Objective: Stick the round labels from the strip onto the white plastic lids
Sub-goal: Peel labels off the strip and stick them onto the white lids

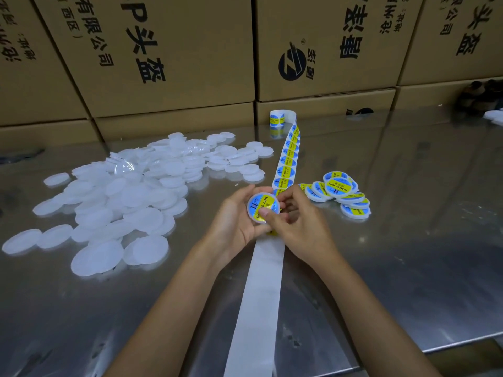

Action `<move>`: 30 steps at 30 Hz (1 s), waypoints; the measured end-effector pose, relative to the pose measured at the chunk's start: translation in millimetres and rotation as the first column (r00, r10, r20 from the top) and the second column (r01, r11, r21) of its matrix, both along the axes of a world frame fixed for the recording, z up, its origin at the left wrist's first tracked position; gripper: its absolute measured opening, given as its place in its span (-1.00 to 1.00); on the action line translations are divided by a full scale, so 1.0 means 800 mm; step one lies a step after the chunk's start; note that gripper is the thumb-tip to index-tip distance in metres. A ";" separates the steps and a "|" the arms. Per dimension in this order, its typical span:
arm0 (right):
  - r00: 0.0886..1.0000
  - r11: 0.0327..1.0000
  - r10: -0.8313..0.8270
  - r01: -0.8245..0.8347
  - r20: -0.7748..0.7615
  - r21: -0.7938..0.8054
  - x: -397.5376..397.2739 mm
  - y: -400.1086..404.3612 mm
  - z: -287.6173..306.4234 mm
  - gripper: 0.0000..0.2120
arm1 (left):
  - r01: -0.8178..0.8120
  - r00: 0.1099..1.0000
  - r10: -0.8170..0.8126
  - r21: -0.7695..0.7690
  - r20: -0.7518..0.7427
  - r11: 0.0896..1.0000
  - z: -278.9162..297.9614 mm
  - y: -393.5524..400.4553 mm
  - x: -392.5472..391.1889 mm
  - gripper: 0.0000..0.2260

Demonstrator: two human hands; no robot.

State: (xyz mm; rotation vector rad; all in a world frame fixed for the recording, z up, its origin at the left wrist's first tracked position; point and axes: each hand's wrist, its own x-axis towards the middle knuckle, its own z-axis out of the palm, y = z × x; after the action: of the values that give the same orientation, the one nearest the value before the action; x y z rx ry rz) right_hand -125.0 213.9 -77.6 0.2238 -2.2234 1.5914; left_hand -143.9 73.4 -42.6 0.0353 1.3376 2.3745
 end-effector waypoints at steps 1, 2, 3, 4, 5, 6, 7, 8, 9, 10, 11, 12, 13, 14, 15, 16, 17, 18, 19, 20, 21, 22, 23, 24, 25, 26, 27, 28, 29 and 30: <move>1.000 1.000 -0.012 0.012 -0.017 -0.024 -0.001 0.000 0.001 -0.80 | 0.005 1.000 -0.005 0.013 0.002 1.000 0.000 0.000 0.000 -0.71; 0.999 0.999 -0.024 0.023 -0.034 -0.038 -0.001 0.001 0.001 -0.85 | 0.012 1.000 -0.012 0.026 -0.001 1.000 0.000 0.000 0.000 -0.74; 0.998 0.999 -0.034 0.032 -0.052 -0.038 -0.002 0.002 0.001 -0.90 | 0.018 1.000 -0.017 0.031 -0.009 0.999 0.000 0.000 0.000 -0.76; 0.997 0.999 -0.042 0.040 -0.070 -0.033 -0.002 0.004 0.001 -0.92 | 0.022 1.000 -0.021 0.026 -0.022 0.999 -0.001 0.001 0.000 -0.77; 0.995 0.998 -0.049 0.046 -0.082 -0.033 -0.002 0.005 0.001 -0.91 | 0.020 0.999 -0.019 0.011 -0.042 1.000 -0.002 0.001 -0.001 -0.75; 0.995 0.998 -0.055 0.052 -0.079 -0.042 -0.002 0.006 0.001 -0.91 | 0.011 0.998 -0.012 -0.015 -0.069 1.000 -0.004 0.001 -0.001 -0.69; 0.996 0.997 -0.062 0.059 -0.061 -0.058 -0.002 0.006 0.002 -0.91 | 0.001 0.995 -0.005 -0.047 -0.099 0.999 -0.005 0.002 -0.001 -0.63; 0.997 0.995 -0.071 0.069 -0.033 -0.070 -0.002 0.006 0.002 -0.89 | -0.007 0.991 -0.003 -0.077 -0.130 0.997 -0.005 0.001 -0.001 -0.60; 0.997 0.995 -0.075 0.075 0.001 -0.066 -0.002 0.006 0.002 -0.83 | -0.008 0.987 -0.009 -0.102 -0.161 0.995 -0.005 0.001 0.000 -0.59; 0.997 0.997 -0.066 0.068 0.032 -0.043 -0.003 0.005 0.001 -0.76 | -0.002 0.982 -0.021 -0.121 -0.188 0.993 -0.005 0.001 0.001 -0.60; 0.997 0.999 -0.049 0.050 0.064 -0.015 -0.002 0.003 0.001 -0.70 | 0.006 0.978 -0.035 -0.137 -0.206 0.991 -0.005 0.000 0.002 -0.62; 0.995 1.000 -0.029 0.030 0.091 -0.002 -0.002 0.001 0.001 -0.66 | 0.009 0.977 -0.040 -0.147 -0.210 0.989 -0.005 0.000 0.003 -0.64; 0.994 1.000 -0.020 0.022 0.111 -0.015 -0.001 0.000 0.002 -0.64 | 0.005 0.979 -0.035 -0.147 -0.200 0.989 -0.005 0.000 0.003 -0.65; 0.992 0.998 -0.026 0.033 0.122 -0.061 -0.002 0.000 0.004 -0.64 | -0.008 0.983 -0.019 -0.147 -0.184 0.989 -0.005 0.000 0.002 -0.66; 0.990 0.990 -0.056 0.072 0.132 -0.123 -0.003 0.001 0.006 -0.65 | -0.031 0.985 0.003 -0.160 -0.173 0.987 -0.005 -0.001 0.002 -0.66; 0.983 0.973 -0.107 0.134 0.150 -0.187 -0.005 0.005 0.008 -0.66 | -0.060 0.985 0.029 -0.186 -0.169 0.981 -0.004 -0.001 0.001 -0.66; 0.970 0.943 -0.163 0.208 0.183 -0.259 -0.008 0.010 0.009 -0.69 | -0.090 0.984 0.053 -0.213 -0.171 0.973 -0.005 -0.002 -0.001 -0.67; 0.952 0.895 -0.201 0.274 0.230 -0.353 -0.011 0.018 0.011 -0.72 | -0.114 0.982 0.074 -0.233 -0.173 0.966 -0.005 -0.003 -0.002 -0.68; 0.937 0.822 -0.205 0.322 0.282 -0.470 -0.013 0.026 0.012 -0.76 | -0.132 0.981 0.091 -0.248 -0.171 0.960 -0.007 -0.004 -0.003 -0.70; 0.929 0.727 -0.178 0.347 0.325 -0.593 -0.015 0.033 0.014 -0.80 | -0.146 0.981 0.106 -0.258 -0.164 0.955 -0.008 -0.006 -0.004 -0.72; 0.929 0.626 -0.132 0.349 0.346 -0.697 -0.015 0.038 0.015 -0.83 | -0.157 0.981 0.119 -0.261 -0.156 0.953 -0.011 -0.007 -0.006 -0.74; 0.932 0.544 -0.081 0.338 0.353 -0.768 -0.016 0.044 0.016 -0.84 | -0.163 0.981 0.127 -0.260 -0.148 0.952 -0.013 -0.008 -0.006 -0.76; 0.935 0.485 -0.031 0.322 0.353 -0.813 -0.016 0.048 0.016 -0.83 | -0.167 0.980 0.132 -0.260 -0.147 0.951 -0.015 -0.009 -0.007 -0.77; 0.938 0.442 0.013 0.305 0.346 -0.844 -0.016 0.052 0.016 -0.79 | -0.177 0.978 0.140 -0.263 -0.153 0.949 -0.017 -0.009 -0.008 -0.78; 0.940 0.410 0.042 0.293 0.339 -0.864 -0.016 0.054 0.015 -0.76 | -0.199 0.973 0.159 -0.266 -0.166 0.943 -0.018 -0.009 -0.009 -0.79; 0.940 0.394 0.053 0.290 0.337 -0.872 -0.015 0.056 0.015 -0.75 | -0.241 0.962 0.191 -0.277 -0.197 0.930 -0.020 -0.008 -0.010 -0.80; 0.939 0.400 0.050 0.292 0.339 -0.869 -0.014 0.056 0.015 -0.77 | -0.308 0.938 0.234 -0.304 -0.256 0.902 -0.024 -0.007 -0.012 -0.81; 0.935 0.429 0.035 0.304 0.352 -0.851 -0.013 0.055 0.015 -0.81 | -0.399 0.895 0.270 -0.364 -0.356 0.842 -0.029 -0.007 -0.015 -0.80; 0.928 0.476 0.010 0.323 0.372 -0.818 -0.012 0.053 0.015 -0.86 | -0.494 0.835 0.271 -0.435 -0.478 0.753 -0.034 -0.007 -0.019 -0.77; 0.919 0.526 -0.027 0.347 0.392 -0.777 -0.011 0.051 0.014 -0.87 | -0.566 0.778 0.230 -0.495 -0.584 0.659 -0.039 -0.005 -0.023 -0.74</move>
State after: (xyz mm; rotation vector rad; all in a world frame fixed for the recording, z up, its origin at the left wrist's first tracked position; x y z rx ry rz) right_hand -133.8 254.5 -66.4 -0.6015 -1.3126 2.4798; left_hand -162.0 69.2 -74.2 0.1329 2.6275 2.1410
